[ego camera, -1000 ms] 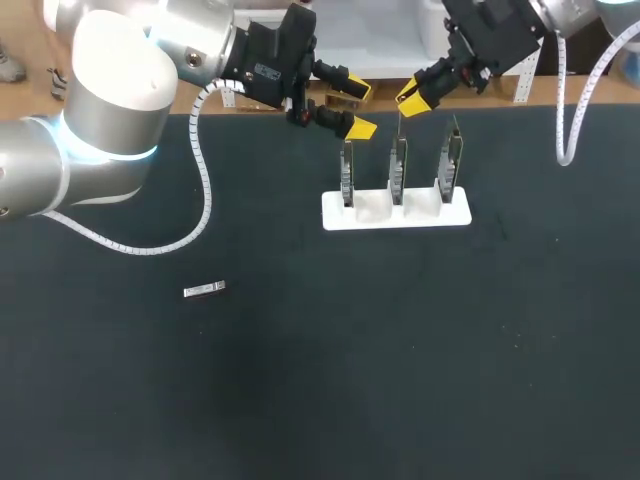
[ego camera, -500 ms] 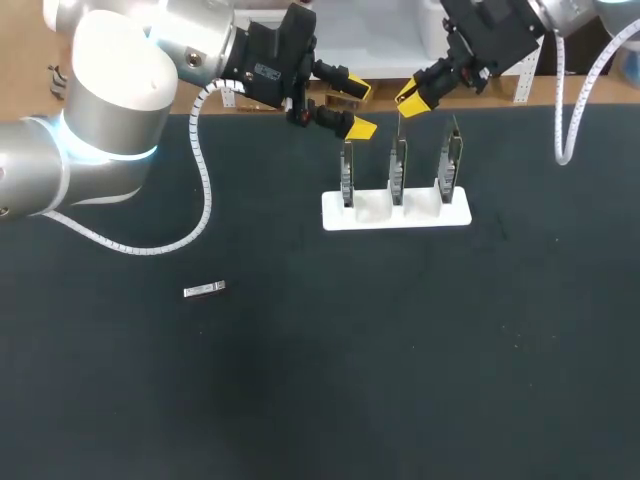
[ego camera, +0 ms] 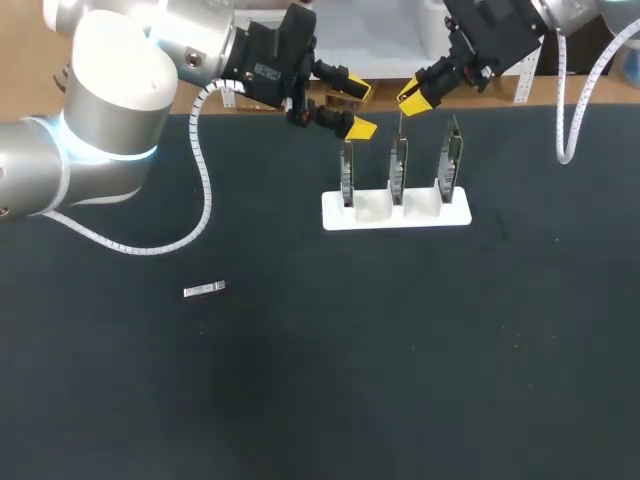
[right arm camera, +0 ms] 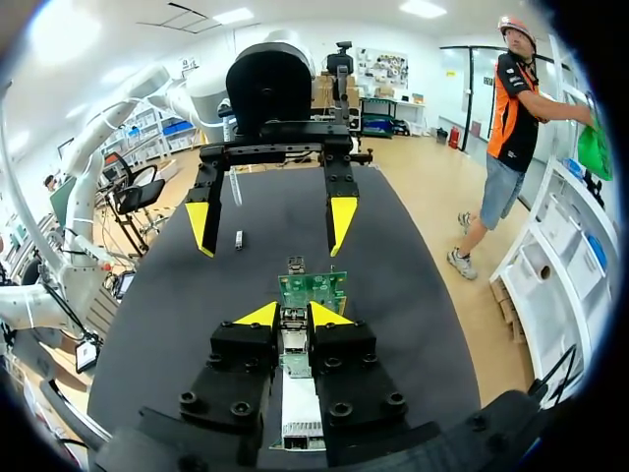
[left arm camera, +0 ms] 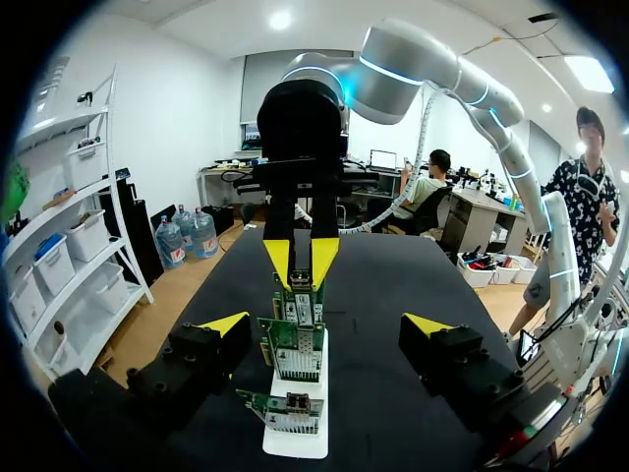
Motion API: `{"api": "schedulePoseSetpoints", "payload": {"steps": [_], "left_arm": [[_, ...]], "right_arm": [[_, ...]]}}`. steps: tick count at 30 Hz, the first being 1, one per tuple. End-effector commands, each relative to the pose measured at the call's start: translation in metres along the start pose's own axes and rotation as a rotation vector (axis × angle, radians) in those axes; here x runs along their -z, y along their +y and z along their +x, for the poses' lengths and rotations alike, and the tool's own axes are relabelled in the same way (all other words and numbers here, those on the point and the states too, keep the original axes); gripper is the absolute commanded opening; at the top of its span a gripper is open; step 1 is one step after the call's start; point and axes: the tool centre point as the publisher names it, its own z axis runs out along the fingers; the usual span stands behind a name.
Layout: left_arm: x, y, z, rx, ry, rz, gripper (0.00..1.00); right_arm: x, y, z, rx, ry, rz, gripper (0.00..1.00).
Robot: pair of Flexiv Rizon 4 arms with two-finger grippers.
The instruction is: Pick up the optical module with the left hand, and insert it into the network port with the right hand.
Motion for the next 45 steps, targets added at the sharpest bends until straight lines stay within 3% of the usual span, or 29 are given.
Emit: {"api": "schedulePoseSetpoints", "payload": {"steps": [1, 29, 45], "left_arm": [[0.0, 0.001, -0.001, 0.001, 0.004, 0.003, 1.0], [0.0, 0.001, -0.001, 0.001, 0.004, 0.003, 1.0], [0.0, 0.001, -0.001, 0.001, 0.004, 0.003, 1.0]], "right_arm": [[0.0, -0.001, 0.0, 0.002, -0.004, -0.009, 0.0], [-0.005, 0.001, -0.002, -0.011, -0.007, 0.022, 0.0], [-0.011, 0.0, 0.007, -0.028, 0.013, 0.015, 0.0]]}}
